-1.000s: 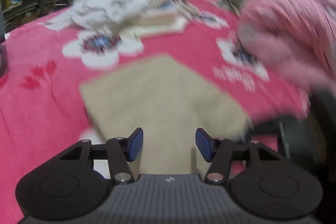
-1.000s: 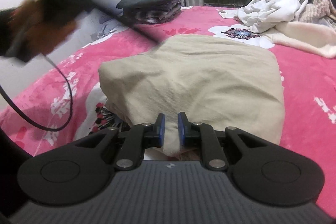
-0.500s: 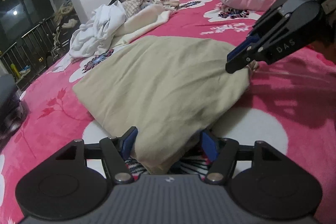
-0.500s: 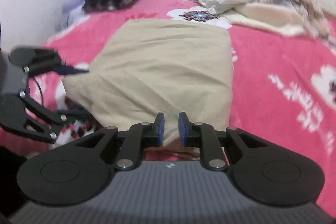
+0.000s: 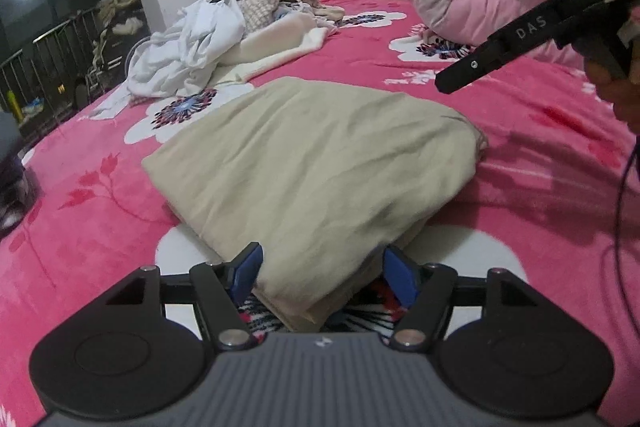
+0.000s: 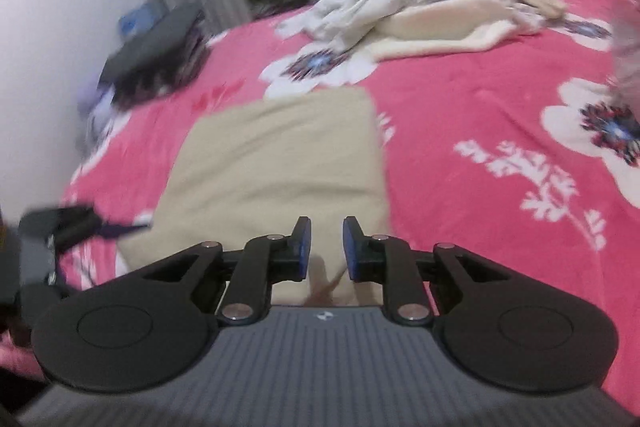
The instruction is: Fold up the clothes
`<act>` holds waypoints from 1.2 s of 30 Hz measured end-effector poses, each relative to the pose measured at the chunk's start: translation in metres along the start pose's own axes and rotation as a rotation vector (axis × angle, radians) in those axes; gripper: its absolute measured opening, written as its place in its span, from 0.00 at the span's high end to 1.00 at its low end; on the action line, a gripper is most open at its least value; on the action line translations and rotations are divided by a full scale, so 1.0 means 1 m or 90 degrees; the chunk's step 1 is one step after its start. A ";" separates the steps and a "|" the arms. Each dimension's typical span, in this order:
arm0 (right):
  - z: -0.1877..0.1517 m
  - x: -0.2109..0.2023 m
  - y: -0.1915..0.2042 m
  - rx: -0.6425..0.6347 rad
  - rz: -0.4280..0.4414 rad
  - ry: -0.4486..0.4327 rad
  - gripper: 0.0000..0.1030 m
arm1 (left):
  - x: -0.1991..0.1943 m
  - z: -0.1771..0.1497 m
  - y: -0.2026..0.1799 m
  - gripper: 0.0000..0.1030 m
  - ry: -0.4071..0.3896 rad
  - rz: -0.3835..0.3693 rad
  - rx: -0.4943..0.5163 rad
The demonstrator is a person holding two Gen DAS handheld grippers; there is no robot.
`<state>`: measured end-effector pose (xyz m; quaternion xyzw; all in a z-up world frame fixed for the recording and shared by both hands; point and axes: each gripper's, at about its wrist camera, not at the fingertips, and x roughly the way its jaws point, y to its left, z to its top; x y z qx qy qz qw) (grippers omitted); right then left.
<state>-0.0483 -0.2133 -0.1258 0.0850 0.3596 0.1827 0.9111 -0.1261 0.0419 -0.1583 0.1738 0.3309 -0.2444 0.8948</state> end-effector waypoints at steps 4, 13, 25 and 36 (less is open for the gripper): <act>0.003 0.004 -0.010 0.053 -0.001 -0.006 0.80 | -0.016 0.016 0.018 0.33 -0.001 -0.015 -0.085; 0.027 0.018 0.013 -0.008 0.017 -0.005 0.77 | -0.005 0.065 0.044 0.32 -0.003 -0.011 -0.257; 0.057 0.071 0.012 0.000 -0.008 0.058 0.78 | 0.054 0.062 0.035 0.39 0.149 0.041 -0.340; 0.088 0.124 0.008 0.005 -0.014 0.130 0.77 | 0.061 0.067 0.029 0.38 0.166 0.062 -0.326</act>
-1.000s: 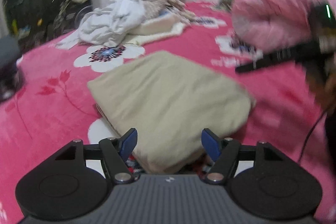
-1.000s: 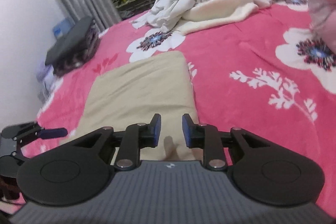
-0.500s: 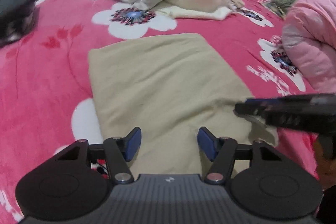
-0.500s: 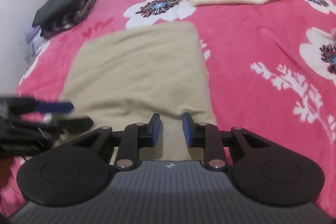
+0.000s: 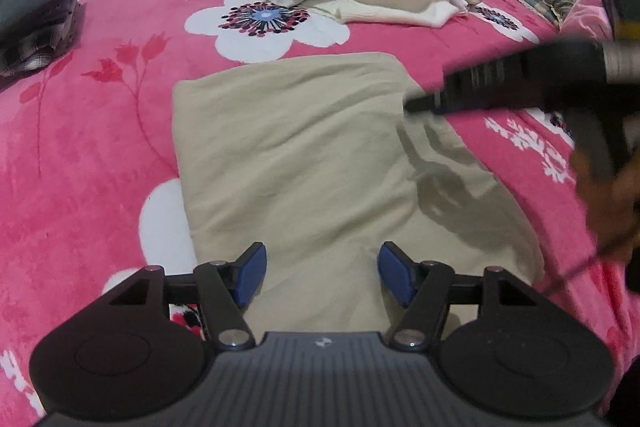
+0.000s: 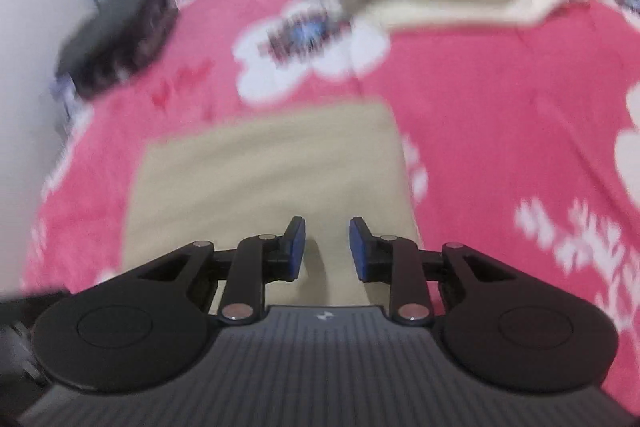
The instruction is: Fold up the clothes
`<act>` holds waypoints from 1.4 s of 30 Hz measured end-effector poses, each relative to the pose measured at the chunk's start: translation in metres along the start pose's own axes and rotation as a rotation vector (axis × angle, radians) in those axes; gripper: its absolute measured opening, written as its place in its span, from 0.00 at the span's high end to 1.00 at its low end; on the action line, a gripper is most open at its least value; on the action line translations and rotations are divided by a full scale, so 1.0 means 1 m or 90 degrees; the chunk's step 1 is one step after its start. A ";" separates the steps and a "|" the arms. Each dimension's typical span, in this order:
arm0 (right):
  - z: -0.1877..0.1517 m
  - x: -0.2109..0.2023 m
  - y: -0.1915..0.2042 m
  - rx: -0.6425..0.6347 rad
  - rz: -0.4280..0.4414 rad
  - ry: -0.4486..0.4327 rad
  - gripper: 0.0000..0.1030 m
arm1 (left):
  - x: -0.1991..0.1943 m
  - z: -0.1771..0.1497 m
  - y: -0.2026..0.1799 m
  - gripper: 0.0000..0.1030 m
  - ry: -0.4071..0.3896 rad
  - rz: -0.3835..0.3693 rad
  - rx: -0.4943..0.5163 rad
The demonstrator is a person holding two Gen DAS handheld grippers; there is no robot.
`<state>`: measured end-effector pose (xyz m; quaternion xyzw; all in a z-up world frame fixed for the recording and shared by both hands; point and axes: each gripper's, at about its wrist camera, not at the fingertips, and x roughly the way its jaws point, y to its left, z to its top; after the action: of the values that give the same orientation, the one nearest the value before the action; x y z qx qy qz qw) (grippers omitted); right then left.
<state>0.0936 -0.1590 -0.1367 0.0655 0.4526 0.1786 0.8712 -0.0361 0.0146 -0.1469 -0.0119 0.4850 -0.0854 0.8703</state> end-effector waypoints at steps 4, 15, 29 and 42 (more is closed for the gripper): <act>0.012 0.025 0.000 0.002 0.000 0.015 0.77 | -0.001 -0.002 -0.002 0.38 -0.003 0.005 -0.003; 0.017 0.028 0.011 0.006 -0.009 0.003 0.75 | -0.005 -0.005 -0.004 0.37 -0.011 0.017 -0.007; 0.026 0.060 0.012 0.013 -0.022 0.026 0.76 | -0.006 -0.005 -0.006 0.34 -0.014 0.030 -0.003; 0.027 0.062 0.012 0.006 -0.023 0.028 0.76 | -0.006 -0.004 -0.008 0.32 -0.011 0.038 -0.003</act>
<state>0.1445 -0.1234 -0.1648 0.0572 0.4738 0.1624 0.8636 -0.0435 0.0081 -0.1429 0.0002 0.4779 -0.0581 0.8765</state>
